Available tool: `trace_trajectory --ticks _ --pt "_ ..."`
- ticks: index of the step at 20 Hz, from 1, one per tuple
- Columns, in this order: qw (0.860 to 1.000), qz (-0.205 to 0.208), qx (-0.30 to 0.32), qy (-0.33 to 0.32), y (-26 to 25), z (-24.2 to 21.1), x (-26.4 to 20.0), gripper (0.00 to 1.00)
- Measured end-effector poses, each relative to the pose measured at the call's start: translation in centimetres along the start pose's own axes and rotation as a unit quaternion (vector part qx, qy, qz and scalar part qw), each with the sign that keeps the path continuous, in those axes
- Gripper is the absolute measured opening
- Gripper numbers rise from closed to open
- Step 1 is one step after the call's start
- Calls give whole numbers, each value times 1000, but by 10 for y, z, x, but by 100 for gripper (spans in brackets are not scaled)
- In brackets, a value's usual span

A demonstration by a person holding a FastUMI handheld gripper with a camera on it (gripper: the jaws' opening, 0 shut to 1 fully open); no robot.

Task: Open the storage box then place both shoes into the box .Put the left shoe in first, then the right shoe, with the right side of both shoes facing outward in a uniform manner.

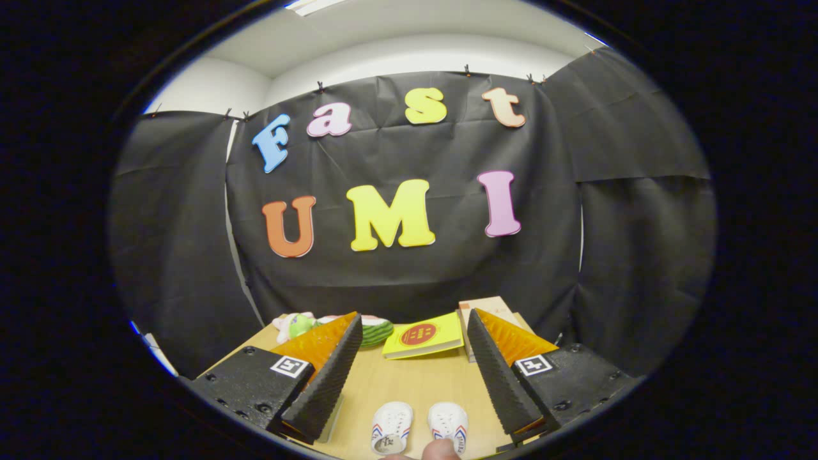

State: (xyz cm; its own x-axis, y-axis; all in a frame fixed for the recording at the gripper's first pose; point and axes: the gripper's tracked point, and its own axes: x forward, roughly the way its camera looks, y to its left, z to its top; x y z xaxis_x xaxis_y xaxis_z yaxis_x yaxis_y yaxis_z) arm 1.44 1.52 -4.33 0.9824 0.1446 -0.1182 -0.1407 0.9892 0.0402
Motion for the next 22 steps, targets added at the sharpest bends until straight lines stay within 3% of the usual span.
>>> trace_trajectory --ticks 5,10,18,22 --pt "996 72 13 59 34 -50 11 100" --pt "982 132 24 134 71 -127 18 100" --pt "940 214 51 261 139 -240 2 100" --pt "917 234 92 310 164 -278 -2 93"
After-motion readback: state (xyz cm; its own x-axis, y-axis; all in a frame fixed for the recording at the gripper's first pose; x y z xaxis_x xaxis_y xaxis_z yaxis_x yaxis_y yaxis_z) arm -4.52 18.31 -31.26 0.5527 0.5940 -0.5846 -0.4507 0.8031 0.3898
